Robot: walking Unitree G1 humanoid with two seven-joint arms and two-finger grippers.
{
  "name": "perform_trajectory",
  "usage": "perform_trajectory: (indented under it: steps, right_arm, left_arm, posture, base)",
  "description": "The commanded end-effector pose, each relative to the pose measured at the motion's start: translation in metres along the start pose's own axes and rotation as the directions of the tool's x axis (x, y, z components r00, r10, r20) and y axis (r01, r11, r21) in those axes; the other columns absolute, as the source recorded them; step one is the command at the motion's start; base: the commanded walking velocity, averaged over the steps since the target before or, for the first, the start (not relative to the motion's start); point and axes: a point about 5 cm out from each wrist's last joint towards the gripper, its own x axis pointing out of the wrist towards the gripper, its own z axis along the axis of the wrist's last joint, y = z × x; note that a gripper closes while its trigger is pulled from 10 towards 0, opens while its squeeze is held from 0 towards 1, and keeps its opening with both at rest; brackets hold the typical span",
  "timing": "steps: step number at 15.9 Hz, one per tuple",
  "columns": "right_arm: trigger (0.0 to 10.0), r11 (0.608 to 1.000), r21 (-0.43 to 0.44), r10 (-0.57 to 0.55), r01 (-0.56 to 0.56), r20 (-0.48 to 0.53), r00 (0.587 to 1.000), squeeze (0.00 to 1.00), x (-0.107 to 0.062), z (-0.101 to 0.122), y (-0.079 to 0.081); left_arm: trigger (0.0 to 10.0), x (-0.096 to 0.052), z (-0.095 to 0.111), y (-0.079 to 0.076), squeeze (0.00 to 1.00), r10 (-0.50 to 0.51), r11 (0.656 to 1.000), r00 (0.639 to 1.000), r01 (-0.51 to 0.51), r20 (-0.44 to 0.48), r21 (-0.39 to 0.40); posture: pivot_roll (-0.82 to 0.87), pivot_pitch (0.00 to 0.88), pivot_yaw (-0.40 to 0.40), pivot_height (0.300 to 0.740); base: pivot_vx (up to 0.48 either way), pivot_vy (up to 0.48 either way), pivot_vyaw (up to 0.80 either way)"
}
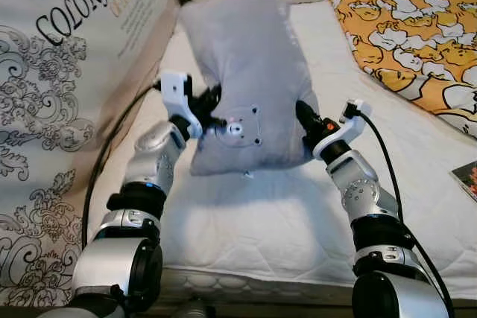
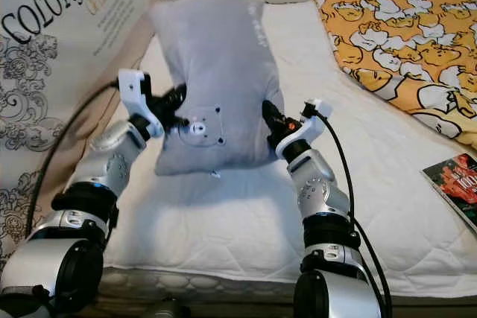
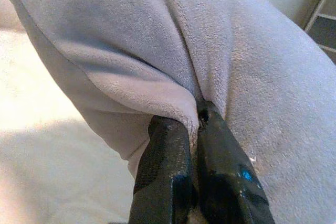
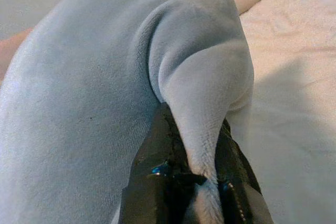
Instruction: Clean up the room
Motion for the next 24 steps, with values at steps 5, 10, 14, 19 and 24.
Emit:
perform_trajectory:
  steps: [5,10,14,19,24]
  right_arm:
    - [0.0,0.995,-0.082,0.050,-0.053,-0.044,0.998,0.00,-0.020,-0.006,0.017]
    - [10.0,0.988,-0.141,-0.080,0.066,-0.094,0.992,0.00,-0.055,-0.024,0.010]
    - [10.0,0.985,-0.153,-0.099,0.082,-0.107,0.989,0.00,-0.060,-0.025,0.015]
    - [10.0,0.985,-0.154,-0.098,0.079,-0.116,0.988,0.00,-0.056,-0.025,0.018]
    - [10.0,0.985,-0.153,-0.094,0.074,-0.125,0.988,0.00,-0.055,-0.027,0.020]
  left_arm:
    - [0.0,-0.012,-0.008,-0.017,0.00,-0.089,0.991,0.993,0.097,-0.082,0.097]
    - [10.0,-0.033,-0.021,-0.027,0.00,-0.004,0.987,0.989,0.028,-0.145,0.161]
    - [10.0,-0.038,-0.025,-0.037,0.00,0.001,0.987,0.986,0.027,-0.169,0.161]
    - [10.0,-0.039,-0.021,-0.036,0.00,0.026,0.985,0.985,0.004,-0.168,0.175]
    - [10.0,-0.040,-0.019,-0.035,0.00,0.040,0.983,0.985,-0.008,-0.170,0.183]
  posture:
    - [0.05,0.000,0.057,0.740]
    - [0.03,0.000,0.087,0.740]
    - [0.02,0.000,0.092,0.740]
    - [0.03,0.000,0.079,0.740]
    - [0.03,0.000,0.079,0.740]
  base:
    - [0.000,0.000,0.00]
    - [0.000,0.000,0.00]
    - [0.000,0.000,0.00]
    - [0.000,0.304,0.00]
    - [0.000,0.346,0.00]
